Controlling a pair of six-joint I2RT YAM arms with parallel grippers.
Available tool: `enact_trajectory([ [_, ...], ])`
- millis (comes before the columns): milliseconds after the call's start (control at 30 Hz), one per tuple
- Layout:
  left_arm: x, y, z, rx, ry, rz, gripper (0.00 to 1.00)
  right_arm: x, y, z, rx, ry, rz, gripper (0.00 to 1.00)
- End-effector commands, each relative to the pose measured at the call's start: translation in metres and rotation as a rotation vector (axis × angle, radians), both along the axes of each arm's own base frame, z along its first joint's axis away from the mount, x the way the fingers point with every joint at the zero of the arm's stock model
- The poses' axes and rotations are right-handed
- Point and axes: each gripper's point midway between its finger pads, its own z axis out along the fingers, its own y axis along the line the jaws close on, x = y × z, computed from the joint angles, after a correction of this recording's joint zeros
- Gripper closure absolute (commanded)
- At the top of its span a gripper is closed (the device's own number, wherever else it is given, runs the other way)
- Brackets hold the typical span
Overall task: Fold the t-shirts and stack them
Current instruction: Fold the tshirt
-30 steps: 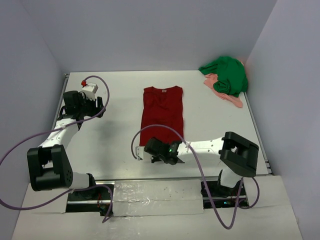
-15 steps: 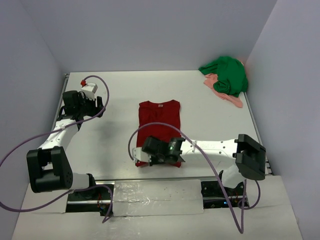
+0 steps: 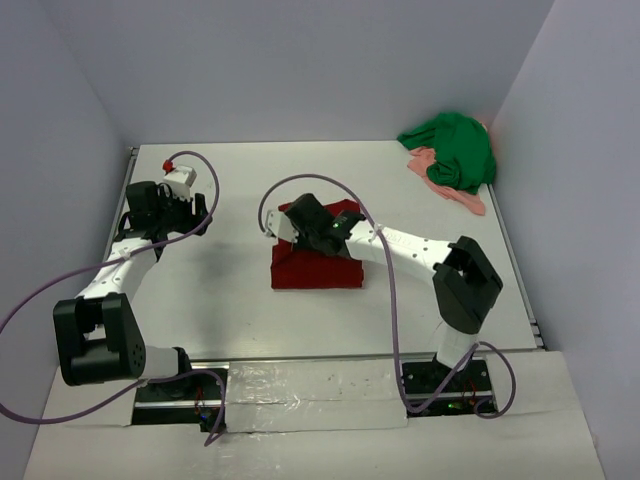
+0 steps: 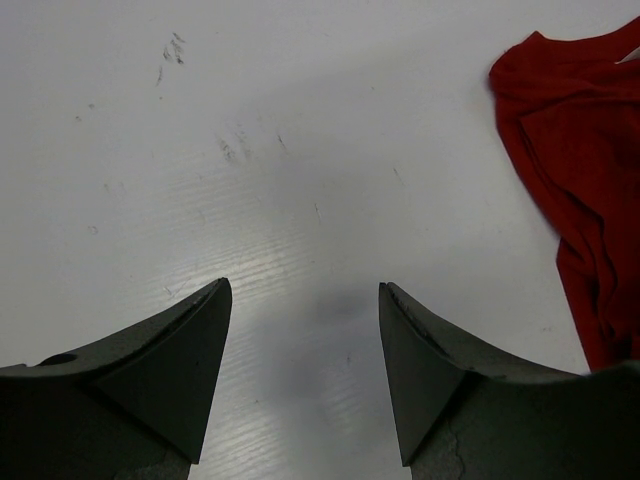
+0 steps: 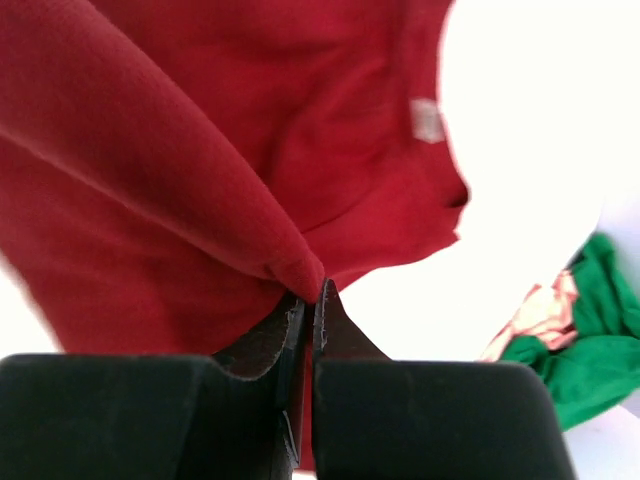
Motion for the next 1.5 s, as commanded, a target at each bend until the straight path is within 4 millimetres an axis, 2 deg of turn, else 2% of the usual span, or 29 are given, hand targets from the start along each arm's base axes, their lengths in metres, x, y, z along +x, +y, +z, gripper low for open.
enact_trajectory([
  [0, 0.002, -0.005, 0.02, 0.004, -0.055, -0.035, 0.3, 0.042, 0.016, 0.029, 0.047, -0.118, -0.012, 1.0],
  [67, 0.002, -0.005, 0.019, 0.004, -0.054, -0.035, 0.3, 0.058, 0.016, 0.035, 0.048, -0.15, -0.031, 1.0],
  [133, 0.002, -0.006, 0.022, 0.003, -0.06, -0.038, 0.3, 0.069, 0.017, 0.028, 0.027, -0.158, -0.035, 1.0],
  [167, 0.002, -0.006, 0.021, 0.002, -0.058, -0.038, 0.3, 0.078, 0.018, 0.036, 0.038, -0.18, -0.049, 1.0],
  [233, 0.002, -0.006, 0.021, 0.002, -0.058, -0.038, 0.3, 0.086, 0.019, 0.03, 0.024, -0.179, -0.052, 1.0],
  [267, 0.001, -0.006, 0.021, 0.002, -0.057, -0.038, 0.3, 0.093, 0.021, 0.036, 0.034, -0.193, -0.057, 1.0],
  [300, 0.002, -0.006, 0.021, 0.002, -0.058, -0.038, 0.3, 0.097, 0.021, 0.031, 0.021, -0.191, -0.061, 1.0],
  [433, 0.001, -0.006, 0.019, 0.006, -0.055, -0.039, 0.3, 0.116, 0.019, 0.036, 0.005, -0.243, -0.096, 1.0],
  [633, 0.0, -0.007, 0.022, 0.002, -0.061, -0.044, 0.3, 0.13, 0.013, 0.067, 0.067, -0.336, -0.165, 1.0],
  [733, 0.0, -0.008, 0.023, -0.003, -0.064, -0.047, 0.3, 0.14, 0.008, 0.094, 0.137, -0.408, -0.224, 1.0],
  [767, 0.0, -0.007, 0.024, -0.001, -0.066, -0.046, 0.3, 0.138, 0.005, 0.108, 0.165, -0.427, -0.232, 1.0],
  [833, -0.002, -0.008, 0.025, -0.002, -0.069, -0.049, 0.3, 0.137, 0.002, 0.121, 0.201, -0.468, -0.252, 1.0],
  [967, -0.003, -0.009, 0.028, -0.004, -0.077, -0.051, 0.3, 0.128, -0.007, 0.152, 0.248, -0.5, -0.281, 1.0],
  [1100, -0.004, -0.009, 0.032, -0.005, -0.084, -0.054, 0.3, 0.106, -0.008, 0.166, 0.266, -0.474, -0.282, 1.0],
  [1133, -0.004, -0.009, 0.032, -0.005, -0.085, -0.054, 0.3, 0.097, -0.009, 0.159, 0.25, -0.457, -0.276, 1.0],
  [1167, -0.005, -0.009, 0.035, -0.004, -0.093, -0.052, 0.3, 0.082, -0.005, 0.169, 0.274, -0.467, -0.269, 1.0],
  [1200, -0.005, -0.01, 0.036, -0.005, -0.096, -0.056, 0.3, 0.073, -0.003, 0.168, 0.27, -0.458, -0.261, 1.0],
  [1233, -0.006, -0.01, 0.039, -0.006, -0.101, -0.059, 0.3, 0.061, -0.003, 0.157, 0.24, -0.436, -0.251, 1.0],
  [1267, -0.007, -0.011, 0.039, -0.008, -0.102, -0.059, 0.3, 0.044, 0.005, 0.162, 0.266, -0.429, -0.236, 1.0],
  [1300, -0.007, -0.011, 0.041, -0.01, -0.104, -0.062, 0.3, 0.031, 0.003, 0.152, 0.234, -0.392, -0.223, 1.0],
  [1333, -0.007, -0.011, 0.043, -0.01, -0.108, -0.061, 0.3, 0.015, 0.011, 0.157, 0.268, -0.379, -0.204, 1.0],
  [1467, -0.01, -0.013, 0.05, -0.017, -0.122, -0.067, 0.3, -0.02, 0.014, 0.153, 0.262, -0.328, -0.201, 1.0],
])
